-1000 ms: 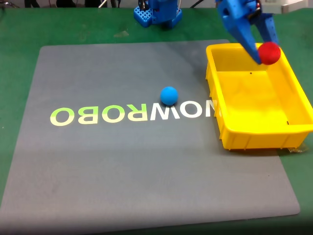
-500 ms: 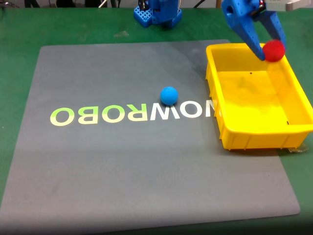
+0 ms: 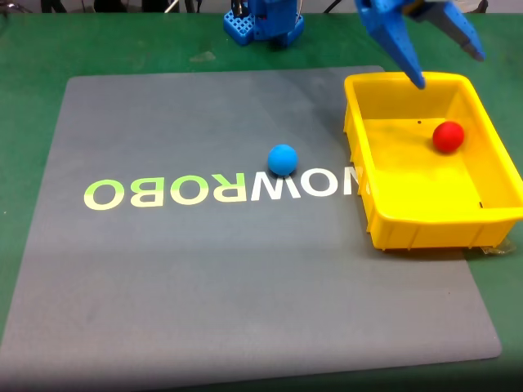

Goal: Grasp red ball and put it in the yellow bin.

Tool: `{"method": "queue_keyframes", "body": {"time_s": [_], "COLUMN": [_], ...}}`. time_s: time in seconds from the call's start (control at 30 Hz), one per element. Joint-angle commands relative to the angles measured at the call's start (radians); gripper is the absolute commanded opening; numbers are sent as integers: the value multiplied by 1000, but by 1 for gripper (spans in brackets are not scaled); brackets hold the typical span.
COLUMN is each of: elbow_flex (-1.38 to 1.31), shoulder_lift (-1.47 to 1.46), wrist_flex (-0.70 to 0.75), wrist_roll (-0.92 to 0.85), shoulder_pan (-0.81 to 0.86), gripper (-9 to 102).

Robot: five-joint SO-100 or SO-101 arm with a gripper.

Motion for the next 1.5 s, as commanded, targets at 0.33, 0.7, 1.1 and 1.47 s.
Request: {"method": "queue_keyframes", "body": {"time_s": [0.33, 0.7, 1.1, 1.47], "elbow_flex": [939, 1244, 1301, 1302], "shoulder_lift": [971, 1335, 1513, 1513], "wrist_flex": [204, 526, 764, 770], "wrist_roll": [-201, -201, -124, -130], "shoulder_pan": [359, 433, 385, 408], "gripper": [7, 0, 0, 0]}}
